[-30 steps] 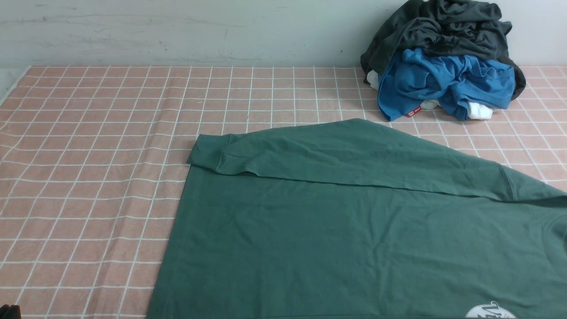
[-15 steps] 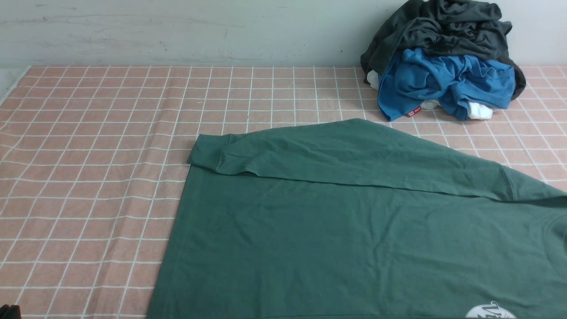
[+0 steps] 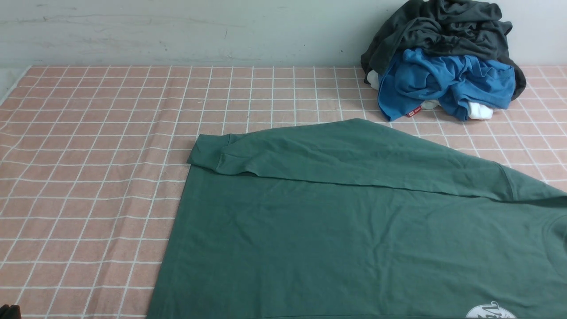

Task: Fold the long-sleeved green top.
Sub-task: Use the left arm to clamp the cuff closest to it

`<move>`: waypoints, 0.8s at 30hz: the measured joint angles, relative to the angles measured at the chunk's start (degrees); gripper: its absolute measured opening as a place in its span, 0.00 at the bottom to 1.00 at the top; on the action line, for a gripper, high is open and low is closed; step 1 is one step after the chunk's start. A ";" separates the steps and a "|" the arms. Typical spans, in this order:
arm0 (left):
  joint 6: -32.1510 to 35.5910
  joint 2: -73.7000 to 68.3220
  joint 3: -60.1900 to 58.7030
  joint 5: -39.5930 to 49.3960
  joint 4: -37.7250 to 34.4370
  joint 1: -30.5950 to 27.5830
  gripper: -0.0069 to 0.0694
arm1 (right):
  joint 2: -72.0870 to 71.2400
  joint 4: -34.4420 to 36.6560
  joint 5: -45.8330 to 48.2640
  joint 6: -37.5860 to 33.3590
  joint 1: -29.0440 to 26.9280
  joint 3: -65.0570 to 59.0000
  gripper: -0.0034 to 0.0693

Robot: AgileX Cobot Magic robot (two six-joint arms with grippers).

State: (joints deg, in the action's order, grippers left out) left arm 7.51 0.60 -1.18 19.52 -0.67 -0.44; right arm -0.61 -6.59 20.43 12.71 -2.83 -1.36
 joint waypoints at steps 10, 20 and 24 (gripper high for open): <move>0.00 0.00 0.00 0.00 0.00 0.00 0.09 | 0.00 3.22 0.00 0.58 0.00 0.00 0.03; -7.08 0.00 -0.18 -1.29 -10.50 0.00 0.09 | 0.00 7.98 0.00 3.33 0.00 0.00 0.03; -21.04 0.00 -0.53 -3.79 -34.84 0.00 0.09 | 0.00 21.88 0.00 11.53 0.00 0.00 0.03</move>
State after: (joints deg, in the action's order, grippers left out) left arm -13.54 0.60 -1.72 15.74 -35.51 -0.44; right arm -0.61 15.29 20.43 24.24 -2.83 -1.36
